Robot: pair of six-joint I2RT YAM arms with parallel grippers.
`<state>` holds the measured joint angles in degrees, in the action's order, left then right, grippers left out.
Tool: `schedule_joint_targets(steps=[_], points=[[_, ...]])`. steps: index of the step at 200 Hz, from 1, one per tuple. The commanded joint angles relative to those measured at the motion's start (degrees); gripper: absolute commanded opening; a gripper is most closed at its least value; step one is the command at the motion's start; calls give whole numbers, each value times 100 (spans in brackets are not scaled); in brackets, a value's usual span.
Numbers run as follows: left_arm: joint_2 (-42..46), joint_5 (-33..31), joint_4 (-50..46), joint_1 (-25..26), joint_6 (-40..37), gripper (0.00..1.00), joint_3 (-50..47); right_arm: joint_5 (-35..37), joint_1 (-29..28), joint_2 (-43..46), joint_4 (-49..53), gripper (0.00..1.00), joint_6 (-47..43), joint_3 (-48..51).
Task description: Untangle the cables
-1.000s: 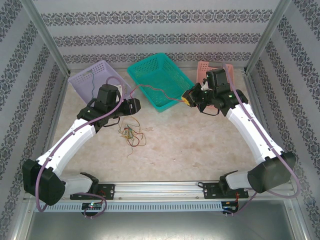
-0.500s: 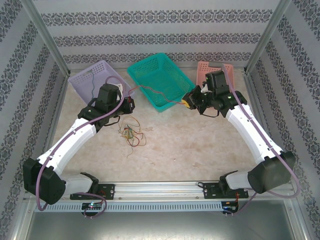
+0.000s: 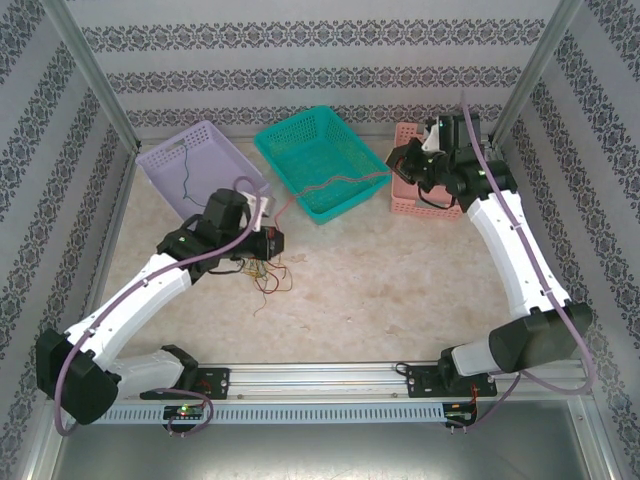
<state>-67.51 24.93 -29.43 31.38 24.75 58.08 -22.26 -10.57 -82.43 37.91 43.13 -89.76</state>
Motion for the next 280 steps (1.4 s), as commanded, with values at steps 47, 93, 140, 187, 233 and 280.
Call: schedule_joint_targets(steps=[47, 93, 140, 187, 233, 280], points=[[-735, 438, -486, 1969, -183, 0, 183, -37, 514, -654, -2877, 0, -1173, -71], [-1399, 222, -441, 2860, -299, 0, 540, -916, 866, -1370, -4346, 0, -642, -527], [-898, -1158, -546, 2795, 68, 2, 1090, -1239, 845, -1427, -4131, 0, -923, -665], [-428, -1627, -928, 1538, 421, 69, 2448, -1193, 686, -881, -3679, 0, -1493, -16], [-1746, -384, -1749, -12, -666, 74, 4475, -1108, 214, -337, -2930, 0, -2298, 360], [-2851, -373, -2375, -25, -2006, 70, 5161, -1243, -149, -280, -2284, 0, -2632, 135]])
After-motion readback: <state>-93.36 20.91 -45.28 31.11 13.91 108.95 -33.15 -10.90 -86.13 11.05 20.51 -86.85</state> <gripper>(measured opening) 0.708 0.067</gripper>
